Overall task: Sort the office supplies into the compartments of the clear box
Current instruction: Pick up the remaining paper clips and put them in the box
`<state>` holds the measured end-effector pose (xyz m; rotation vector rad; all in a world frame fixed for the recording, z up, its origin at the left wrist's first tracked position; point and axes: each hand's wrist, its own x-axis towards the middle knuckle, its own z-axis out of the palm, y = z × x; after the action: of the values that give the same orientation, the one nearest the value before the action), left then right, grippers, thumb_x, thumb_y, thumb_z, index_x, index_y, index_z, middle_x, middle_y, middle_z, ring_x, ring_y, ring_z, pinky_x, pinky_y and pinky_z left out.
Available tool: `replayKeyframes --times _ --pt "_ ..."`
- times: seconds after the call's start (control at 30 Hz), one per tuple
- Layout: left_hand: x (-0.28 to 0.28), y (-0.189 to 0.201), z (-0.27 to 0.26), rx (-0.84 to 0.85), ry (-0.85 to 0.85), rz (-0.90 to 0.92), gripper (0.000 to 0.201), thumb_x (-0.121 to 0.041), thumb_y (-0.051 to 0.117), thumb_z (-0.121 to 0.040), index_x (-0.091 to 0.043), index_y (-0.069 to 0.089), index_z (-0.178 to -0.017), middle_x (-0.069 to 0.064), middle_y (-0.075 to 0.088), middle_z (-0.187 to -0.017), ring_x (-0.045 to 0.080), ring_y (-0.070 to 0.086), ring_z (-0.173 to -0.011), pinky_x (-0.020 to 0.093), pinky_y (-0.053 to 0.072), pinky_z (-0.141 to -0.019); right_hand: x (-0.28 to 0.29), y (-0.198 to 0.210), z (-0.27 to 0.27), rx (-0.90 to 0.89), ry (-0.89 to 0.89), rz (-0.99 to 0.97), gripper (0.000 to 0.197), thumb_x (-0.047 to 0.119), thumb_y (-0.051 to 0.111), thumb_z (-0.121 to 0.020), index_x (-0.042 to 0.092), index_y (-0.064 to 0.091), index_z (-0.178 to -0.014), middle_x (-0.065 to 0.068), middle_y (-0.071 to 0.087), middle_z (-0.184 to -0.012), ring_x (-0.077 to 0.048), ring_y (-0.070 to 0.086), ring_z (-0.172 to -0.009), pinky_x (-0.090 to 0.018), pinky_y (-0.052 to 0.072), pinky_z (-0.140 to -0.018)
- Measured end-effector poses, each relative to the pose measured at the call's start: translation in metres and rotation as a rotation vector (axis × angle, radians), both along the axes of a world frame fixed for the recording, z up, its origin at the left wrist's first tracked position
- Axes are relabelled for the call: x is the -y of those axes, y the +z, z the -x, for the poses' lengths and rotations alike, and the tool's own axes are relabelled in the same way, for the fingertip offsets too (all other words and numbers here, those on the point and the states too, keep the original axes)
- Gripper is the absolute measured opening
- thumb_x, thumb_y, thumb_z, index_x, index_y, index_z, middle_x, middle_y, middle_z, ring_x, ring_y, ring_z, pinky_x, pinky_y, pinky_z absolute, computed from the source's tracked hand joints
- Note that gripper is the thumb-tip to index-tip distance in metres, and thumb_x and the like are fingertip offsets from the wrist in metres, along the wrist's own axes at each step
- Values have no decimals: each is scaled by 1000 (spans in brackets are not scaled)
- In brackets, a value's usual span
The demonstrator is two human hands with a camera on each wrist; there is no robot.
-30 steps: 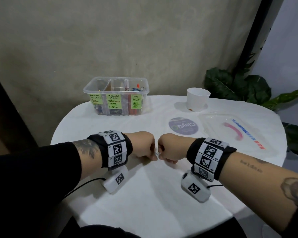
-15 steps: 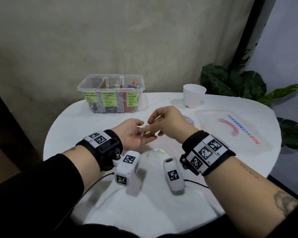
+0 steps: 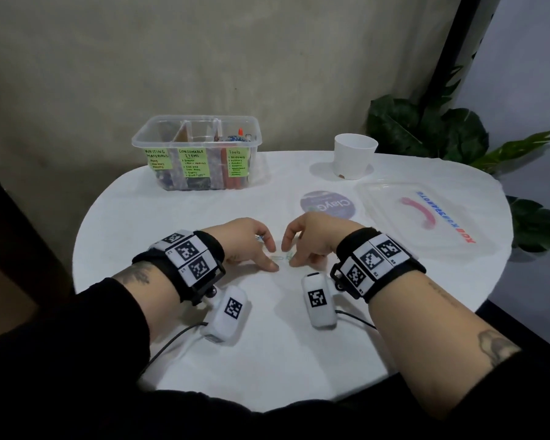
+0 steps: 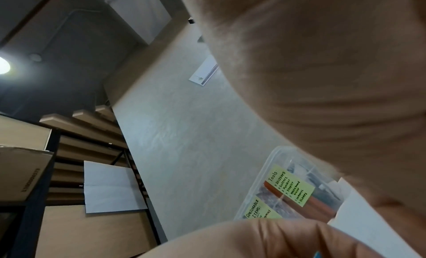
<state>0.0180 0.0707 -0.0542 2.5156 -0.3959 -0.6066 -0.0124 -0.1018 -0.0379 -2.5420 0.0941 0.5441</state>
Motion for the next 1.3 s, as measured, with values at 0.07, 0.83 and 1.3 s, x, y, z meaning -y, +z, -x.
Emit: replayKeyframes --times 0.07,0.83,1.3 --pt "1 -3 1 35 7 24 34 -38 89 -63 -26 72 -89 -12 58 -84 5 54 -76 23 40 -65 0 -2 0 17 7 12 22 16 83 -69 26 69 -84 -2 62 -55 -23 56 -54 -29 51 -69" --pt "12 3 8 -873 512 984 12 -17 37 -77 -15 39 -65 -2 32 -55 8 25 -35 13 20 -32 -16 -10 16 417 -264 -602 23 12 86 -73 11 62 -74 -3 56 -65 -10 47 -54 -19 41 -54" --pt "-19 19 -21 -806 624 1224 36 -29 45 -97 -19 42 -63 -8 34 -50 2 28 -31 12 12 -29 -53 29 -23 621 -14 -490 12 21 71 -88 11 73 -83 3 65 -73 -11 57 -68 -18 44 -63"
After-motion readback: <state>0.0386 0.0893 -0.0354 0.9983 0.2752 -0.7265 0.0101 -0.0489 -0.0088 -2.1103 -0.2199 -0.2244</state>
